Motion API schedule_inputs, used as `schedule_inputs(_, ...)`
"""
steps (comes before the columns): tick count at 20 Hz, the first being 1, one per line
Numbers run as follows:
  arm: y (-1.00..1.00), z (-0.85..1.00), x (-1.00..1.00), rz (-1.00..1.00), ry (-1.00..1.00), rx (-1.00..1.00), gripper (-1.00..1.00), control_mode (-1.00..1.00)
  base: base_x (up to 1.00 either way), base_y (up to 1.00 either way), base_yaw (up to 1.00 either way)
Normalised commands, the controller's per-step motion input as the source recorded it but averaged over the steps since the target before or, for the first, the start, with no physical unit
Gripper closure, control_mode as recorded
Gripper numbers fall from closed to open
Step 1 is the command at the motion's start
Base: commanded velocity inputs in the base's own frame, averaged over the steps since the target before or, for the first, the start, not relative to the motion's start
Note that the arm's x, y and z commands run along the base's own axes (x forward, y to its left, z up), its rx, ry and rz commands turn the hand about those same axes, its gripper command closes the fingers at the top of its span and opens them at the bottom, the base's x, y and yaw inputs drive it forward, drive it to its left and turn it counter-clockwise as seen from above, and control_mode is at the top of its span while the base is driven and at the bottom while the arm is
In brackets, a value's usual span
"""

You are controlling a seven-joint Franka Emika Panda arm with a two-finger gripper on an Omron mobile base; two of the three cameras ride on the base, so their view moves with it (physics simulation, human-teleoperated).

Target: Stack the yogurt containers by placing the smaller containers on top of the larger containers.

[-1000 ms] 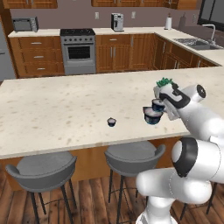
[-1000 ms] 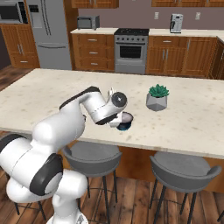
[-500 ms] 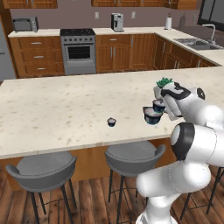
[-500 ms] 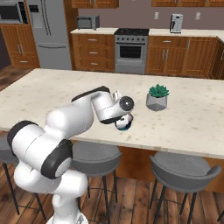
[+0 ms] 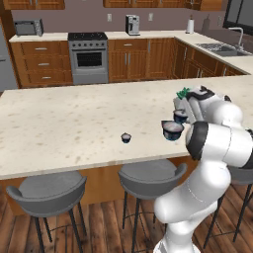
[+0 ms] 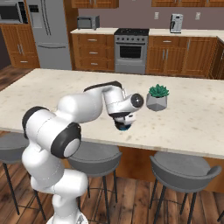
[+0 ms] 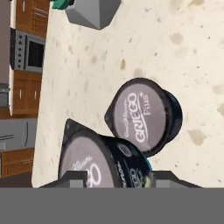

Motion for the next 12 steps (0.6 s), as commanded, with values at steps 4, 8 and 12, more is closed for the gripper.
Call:
schedule_inputs(4,-0.01,-0.09,0.0,0.08,0.0,0.0,1.0,-1.0,0.0,0.0,0.0)
schedule_inputs(8,0.0,-0.06,0.0,0.07,0.0,0.0,1.0,-1.0,0.0,0.0,0.0)
schedule_inputs(12,0.0,-0.14,0.07,0.04,0.0,0.0,1.0,-1.0,0.0,0.0,0.0)
